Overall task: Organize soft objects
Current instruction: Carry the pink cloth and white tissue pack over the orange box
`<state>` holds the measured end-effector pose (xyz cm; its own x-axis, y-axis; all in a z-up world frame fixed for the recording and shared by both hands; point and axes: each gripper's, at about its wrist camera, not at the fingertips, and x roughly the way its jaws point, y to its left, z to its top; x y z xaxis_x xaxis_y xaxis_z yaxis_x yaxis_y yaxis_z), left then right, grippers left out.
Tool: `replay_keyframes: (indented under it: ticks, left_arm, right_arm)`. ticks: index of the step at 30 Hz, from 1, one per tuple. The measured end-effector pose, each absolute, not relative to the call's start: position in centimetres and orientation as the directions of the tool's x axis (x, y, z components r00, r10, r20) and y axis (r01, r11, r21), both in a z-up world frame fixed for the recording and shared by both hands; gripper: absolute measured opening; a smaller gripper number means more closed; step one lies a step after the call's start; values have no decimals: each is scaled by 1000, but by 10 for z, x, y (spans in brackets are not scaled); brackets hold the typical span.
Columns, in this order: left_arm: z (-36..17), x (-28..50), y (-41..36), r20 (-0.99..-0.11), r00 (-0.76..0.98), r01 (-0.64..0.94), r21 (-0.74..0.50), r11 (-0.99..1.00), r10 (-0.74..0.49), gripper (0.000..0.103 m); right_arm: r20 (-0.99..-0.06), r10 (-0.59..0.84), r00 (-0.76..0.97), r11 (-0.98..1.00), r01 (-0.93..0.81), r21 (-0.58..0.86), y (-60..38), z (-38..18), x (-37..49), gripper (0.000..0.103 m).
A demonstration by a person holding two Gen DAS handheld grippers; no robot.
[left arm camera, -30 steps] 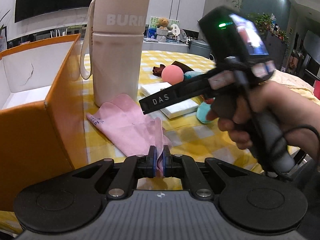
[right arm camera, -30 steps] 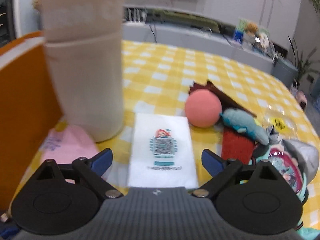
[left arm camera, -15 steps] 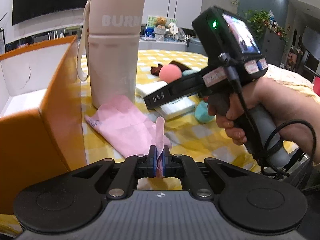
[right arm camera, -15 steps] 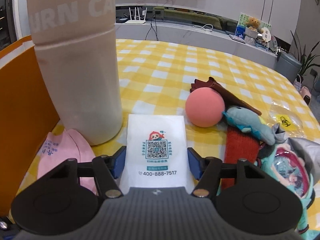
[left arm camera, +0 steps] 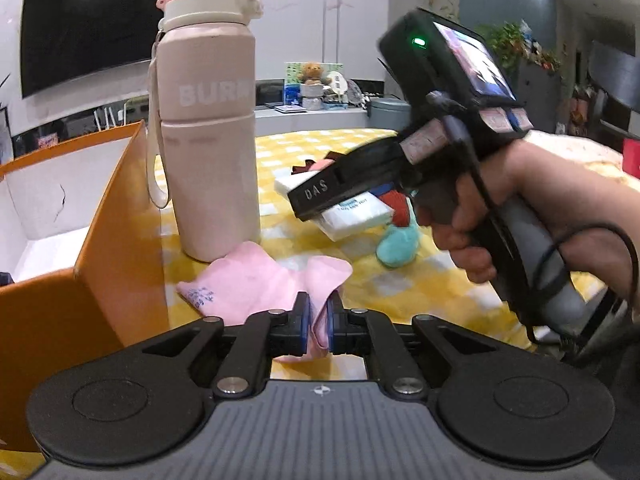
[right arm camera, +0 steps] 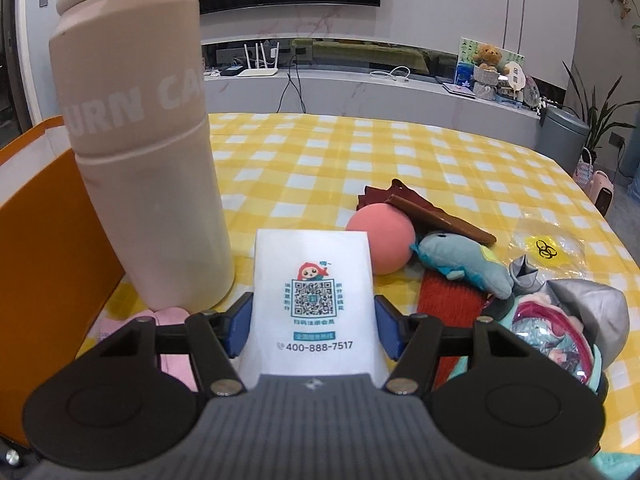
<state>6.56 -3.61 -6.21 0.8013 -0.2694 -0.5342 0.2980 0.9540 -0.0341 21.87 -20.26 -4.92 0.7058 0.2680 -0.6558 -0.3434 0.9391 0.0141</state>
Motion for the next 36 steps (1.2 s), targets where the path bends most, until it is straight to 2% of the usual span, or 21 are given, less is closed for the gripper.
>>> replay_keyframes:
  ticks: [3,16,20,25,31,36]
  left_arm:
    - [-56,69,-34,-531,803,284,-59,957,-271,4]
    - [9,73,4,-369,860,275,-250,929,-354,3]
    - [31,80,18,-330,890,246,-231,941,-313,3]
    - [54,88,24,-353,893,211,-217,953,-278,3]
    - [75,79,22,-339,898,240,-156,958,-280,3]
    - [93,71,25,-313,902,258,-160,953,-297,3]
  right_arm:
    - [-649,271,711,940,-342,18,-205,-47,219,62]
    - [-577,308,756,941,-333,65,-220,-22,207,62]
    - [-558,301,773,948,-308,84,-228,-14,204,61]
    - [-534,261,804,961,-266,69,-237,2,195,61]
    - [-482,207,851,977,-207,55,-246,37,176,61]
    - [-433,166,886,985,-164,42,-250,67,160,61]
